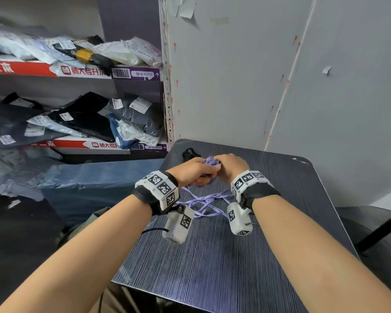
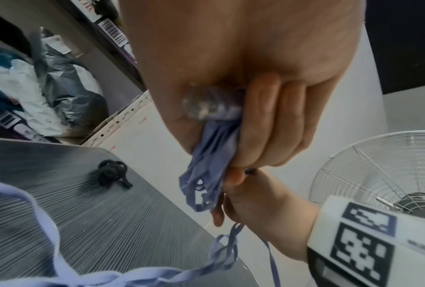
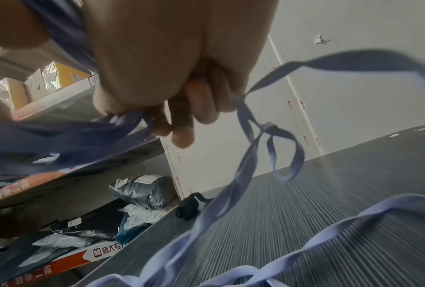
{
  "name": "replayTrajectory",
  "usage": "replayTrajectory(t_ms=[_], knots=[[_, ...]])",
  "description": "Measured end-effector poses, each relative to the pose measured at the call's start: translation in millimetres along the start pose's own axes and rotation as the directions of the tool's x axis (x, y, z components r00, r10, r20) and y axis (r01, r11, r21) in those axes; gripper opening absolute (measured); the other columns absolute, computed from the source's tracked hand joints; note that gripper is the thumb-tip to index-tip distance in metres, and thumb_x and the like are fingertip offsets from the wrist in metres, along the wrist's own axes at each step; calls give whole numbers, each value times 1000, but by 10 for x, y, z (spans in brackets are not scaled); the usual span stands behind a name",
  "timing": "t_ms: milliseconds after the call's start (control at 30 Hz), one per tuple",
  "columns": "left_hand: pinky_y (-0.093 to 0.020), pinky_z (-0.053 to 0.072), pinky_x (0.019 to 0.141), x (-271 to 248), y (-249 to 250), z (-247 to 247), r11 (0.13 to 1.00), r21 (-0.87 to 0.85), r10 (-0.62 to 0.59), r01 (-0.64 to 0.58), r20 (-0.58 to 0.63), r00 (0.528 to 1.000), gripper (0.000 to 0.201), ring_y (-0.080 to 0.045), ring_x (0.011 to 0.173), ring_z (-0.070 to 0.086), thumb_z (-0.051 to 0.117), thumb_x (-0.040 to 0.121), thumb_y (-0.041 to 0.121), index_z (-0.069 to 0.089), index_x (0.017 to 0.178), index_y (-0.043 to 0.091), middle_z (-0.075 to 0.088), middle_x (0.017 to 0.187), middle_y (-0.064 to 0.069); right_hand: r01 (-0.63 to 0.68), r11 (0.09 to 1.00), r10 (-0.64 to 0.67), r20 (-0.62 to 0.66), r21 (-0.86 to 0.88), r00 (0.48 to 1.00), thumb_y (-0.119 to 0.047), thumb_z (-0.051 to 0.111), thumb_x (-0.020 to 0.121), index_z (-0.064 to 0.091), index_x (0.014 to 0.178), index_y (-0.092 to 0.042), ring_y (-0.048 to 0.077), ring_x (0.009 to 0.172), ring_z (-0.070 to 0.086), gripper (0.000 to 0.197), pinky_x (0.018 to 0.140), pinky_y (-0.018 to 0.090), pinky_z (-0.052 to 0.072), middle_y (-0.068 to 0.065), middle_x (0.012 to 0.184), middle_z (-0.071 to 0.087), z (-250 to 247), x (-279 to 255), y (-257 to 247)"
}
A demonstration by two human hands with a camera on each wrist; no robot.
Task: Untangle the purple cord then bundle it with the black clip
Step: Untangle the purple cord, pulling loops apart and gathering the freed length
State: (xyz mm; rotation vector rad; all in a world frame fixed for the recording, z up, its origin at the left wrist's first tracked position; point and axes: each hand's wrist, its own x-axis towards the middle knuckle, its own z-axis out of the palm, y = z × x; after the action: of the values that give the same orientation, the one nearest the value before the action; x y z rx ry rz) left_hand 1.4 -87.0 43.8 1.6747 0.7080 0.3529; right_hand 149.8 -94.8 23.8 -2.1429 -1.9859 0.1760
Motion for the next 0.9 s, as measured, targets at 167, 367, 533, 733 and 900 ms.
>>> replayTrajectory(t_ms=[167,367,533,733,900], knots=[[-15,22,39,2,-41,-3,997,-75,-6,1,-77,997,41,-7,32,21,42,100,21,41,61,10,27,40,7,-20,1000,20,-9,-15,1000,-31,45,88,67,91,-24,32,95,62,23,71,32,43,9,100,68,26,16,-1],[-21,14,43,53,-109,-35,971,-221,33,-85,-229,973,40,-6,30,21,40,100,21,46,62,10,31,36,9,33,881,1,-72,472,997,-40,67,80,61,61,-17,13,51,42,30,52,27,31,-2,54,53,1,-12,190],[-12,22,34,140,-81,-163,943,-305,-17,-136,-450,893,40,-7,30,26,43,99,23,48,60,16,36,39,7,11,911,13,-55,412,998,-50,57,85,60,77,-5,16,54,38,46,53,28,26,1,58,42,2,-48,427],[-13,22,31,167,71,-325,943,-276,-44,-186,-658,752,36,-9,33,33,44,98,23,59,67,11,40,48,-3,-97,995,97,44,-4,994,-26,32,101,60,110,-15,26,96,54,31,79,36,45,7,102,59,43,-2,709],[-9,21,31,184,129,-330,930,-280,-19,-238,-682,731,39,-4,27,26,40,99,20,59,67,8,33,33,7,-160,964,109,-233,-211,966,-34,51,94,64,110,-22,28,111,39,24,94,39,34,8,116,47,-12,100,631]])
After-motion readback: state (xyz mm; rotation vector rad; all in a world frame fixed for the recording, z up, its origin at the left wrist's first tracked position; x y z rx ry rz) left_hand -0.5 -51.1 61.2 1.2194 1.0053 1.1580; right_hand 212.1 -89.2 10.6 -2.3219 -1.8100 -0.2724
